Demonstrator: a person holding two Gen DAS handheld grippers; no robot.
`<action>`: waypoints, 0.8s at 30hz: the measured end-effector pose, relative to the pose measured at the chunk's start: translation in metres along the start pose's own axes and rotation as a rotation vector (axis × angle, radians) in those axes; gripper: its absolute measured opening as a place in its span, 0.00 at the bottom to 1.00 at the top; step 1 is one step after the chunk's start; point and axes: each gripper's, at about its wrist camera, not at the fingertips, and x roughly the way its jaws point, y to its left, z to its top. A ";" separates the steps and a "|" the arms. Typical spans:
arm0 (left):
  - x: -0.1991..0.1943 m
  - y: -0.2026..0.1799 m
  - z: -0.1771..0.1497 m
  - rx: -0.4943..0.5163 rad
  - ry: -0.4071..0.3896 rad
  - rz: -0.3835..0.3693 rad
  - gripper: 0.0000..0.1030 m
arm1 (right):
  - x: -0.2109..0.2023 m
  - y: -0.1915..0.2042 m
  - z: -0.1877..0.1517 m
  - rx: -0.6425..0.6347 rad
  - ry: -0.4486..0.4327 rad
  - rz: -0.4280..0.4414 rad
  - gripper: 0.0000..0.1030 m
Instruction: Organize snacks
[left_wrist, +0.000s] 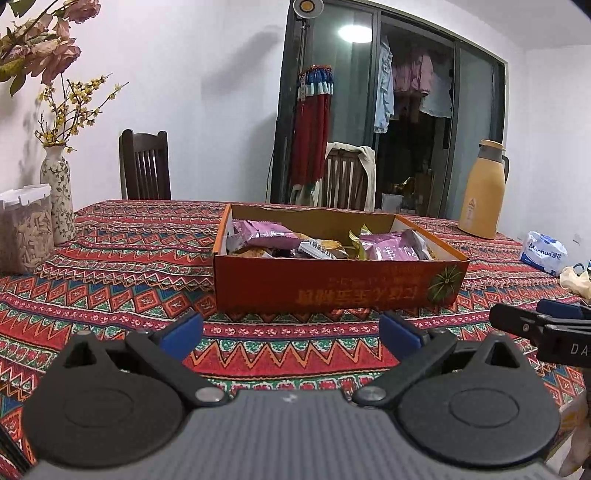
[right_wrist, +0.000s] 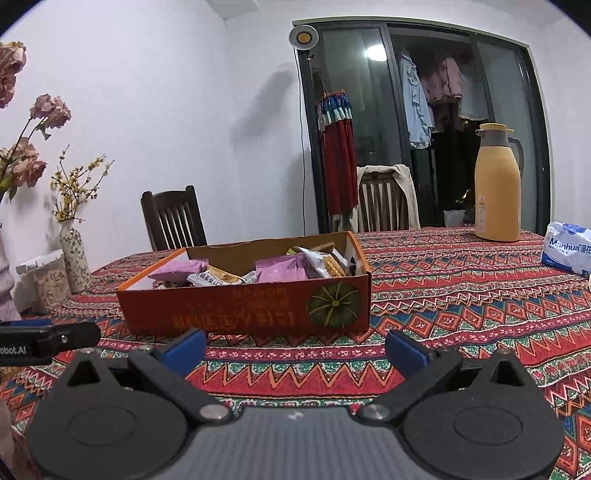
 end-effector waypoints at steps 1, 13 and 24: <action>0.000 0.000 0.000 0.001 0.000 0.000 1.00 | 0.000 0.000 0.000 0.000 0.001 0.000 1.00; 0.001 -0.001 -0.001 0.000 0.001 0.001 1.00 | 0.002 0.001 0.000 -0.003 0.012 0.003 1.00; 0.001 0.000 -0.002 -0.001 0.003 0.000 1.00 | 0.002 0.001 0.000 -0.003 0.012 0.002 1.00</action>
